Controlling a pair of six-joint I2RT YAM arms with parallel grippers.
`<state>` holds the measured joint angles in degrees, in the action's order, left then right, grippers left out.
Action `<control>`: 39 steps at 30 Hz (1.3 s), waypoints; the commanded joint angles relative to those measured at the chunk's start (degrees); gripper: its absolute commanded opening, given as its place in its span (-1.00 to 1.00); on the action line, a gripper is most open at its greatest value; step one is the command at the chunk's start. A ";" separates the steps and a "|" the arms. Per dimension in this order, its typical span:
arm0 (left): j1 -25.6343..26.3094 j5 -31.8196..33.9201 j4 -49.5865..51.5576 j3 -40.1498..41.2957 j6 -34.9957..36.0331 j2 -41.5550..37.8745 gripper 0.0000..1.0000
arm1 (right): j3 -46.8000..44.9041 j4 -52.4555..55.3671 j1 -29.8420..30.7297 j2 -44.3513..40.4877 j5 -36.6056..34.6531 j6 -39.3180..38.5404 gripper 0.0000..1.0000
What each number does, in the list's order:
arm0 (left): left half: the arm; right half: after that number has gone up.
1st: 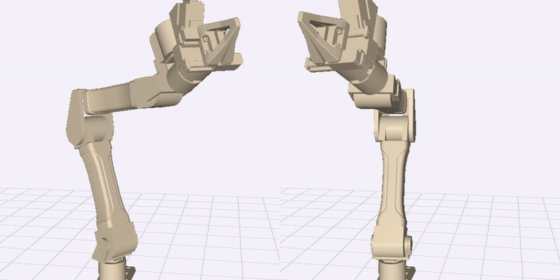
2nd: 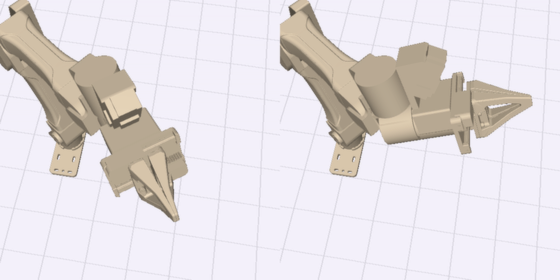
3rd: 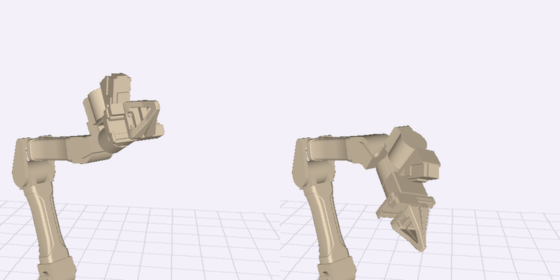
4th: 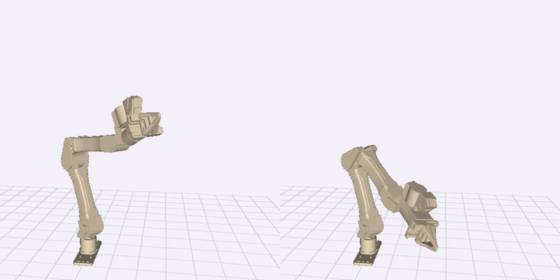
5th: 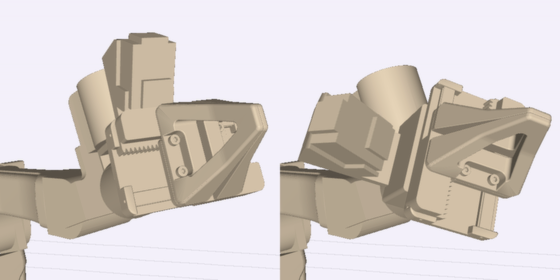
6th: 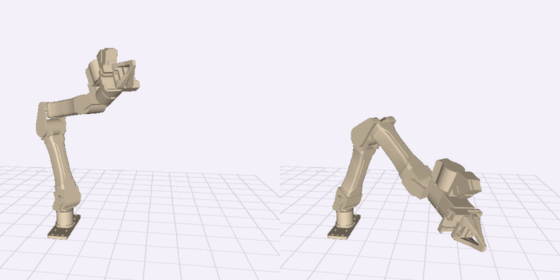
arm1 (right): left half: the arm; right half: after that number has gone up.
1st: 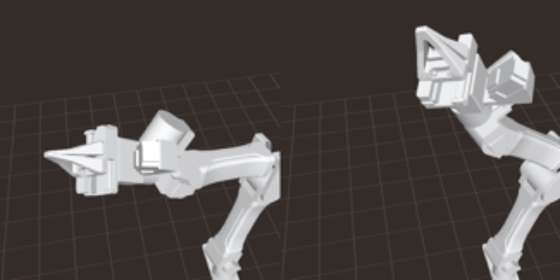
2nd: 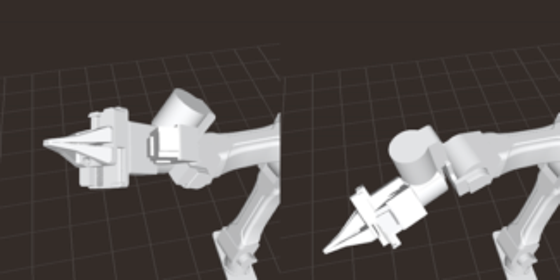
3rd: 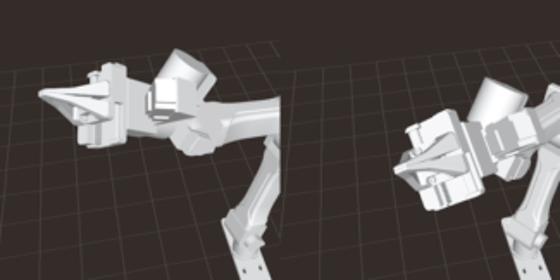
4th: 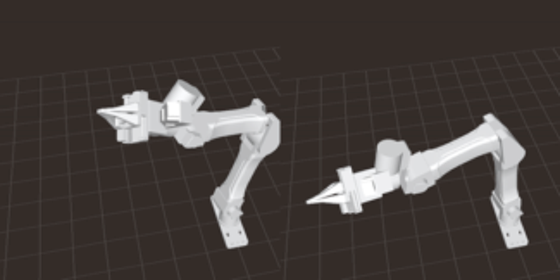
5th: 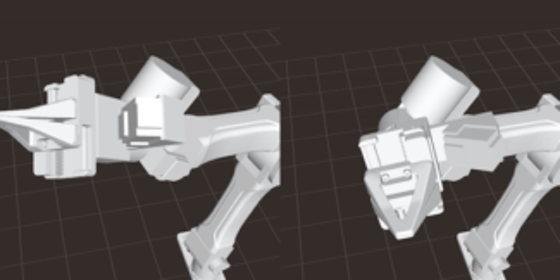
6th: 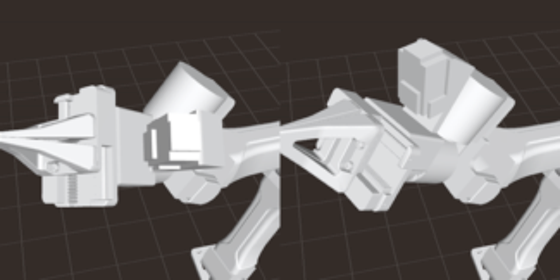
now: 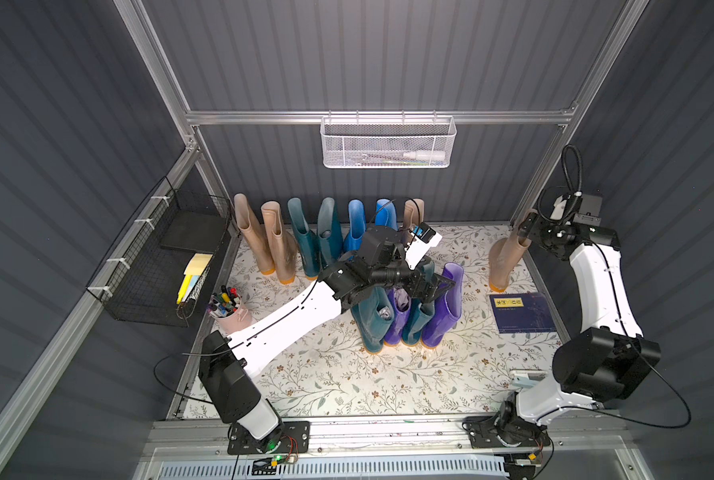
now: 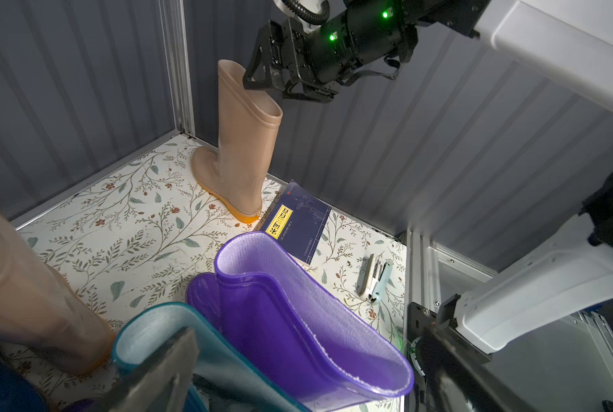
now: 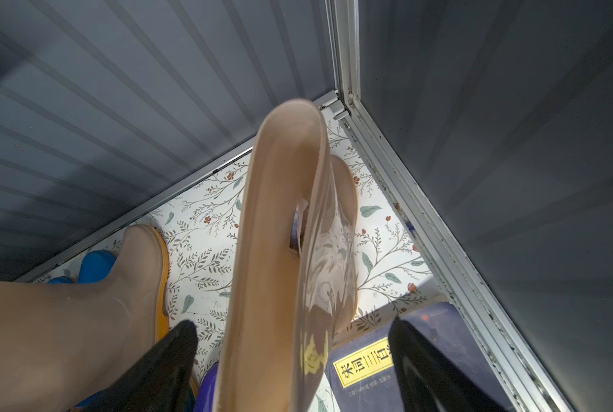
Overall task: Match and arrange rain boots in pairs
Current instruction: Adjust the rain boot at the center of the board.
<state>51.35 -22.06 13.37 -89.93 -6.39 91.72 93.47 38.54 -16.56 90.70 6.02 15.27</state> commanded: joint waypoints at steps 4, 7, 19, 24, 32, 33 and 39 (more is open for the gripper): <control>0.30 1.27 0.68 1.25 1.10 -2.77 0.99 | -7.10 -8.15 -0.05 -2.70 -0.02 2.61 0.71; 0.37 1.32 0.78 1.25 1.11 -2.87 0.99 | -8.77 -11.05 -0.08 -2.26 0.18 2.89 0.71; 0.40 5.28 2.59 1.18 2.02 -3.87 0.99 | -5.20 -13.94 -0.05 5.13 1.82 2.44 0.34; 0.40 6.90 3.96 1.20 3.06 -4.71 0.99 | -4.61 -14.28 -0.06 5.82 4.87 2.44 -0.26; 0.37 8.05 4.07 2.30 3.36 -5.76 0.99 | -4.61 -14.96 0.93 5.05 9.61 2.25 -0.83; 0.41 7.75 3.98 2.31 3.36 -5.72 0.99 | -4.61 -15.28 1.36 4.88 9.55 1.78 -0.85; 0.35 7.40 4.03 2.51 2.97 -5.75 0.99 | -4.20 -17.89 4.44 4.79 8.99 0.73 -0.88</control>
<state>51.46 -14.74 16.82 -88.36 -4.43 87.70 86.98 23.97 -13.85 96.71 13.15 16.99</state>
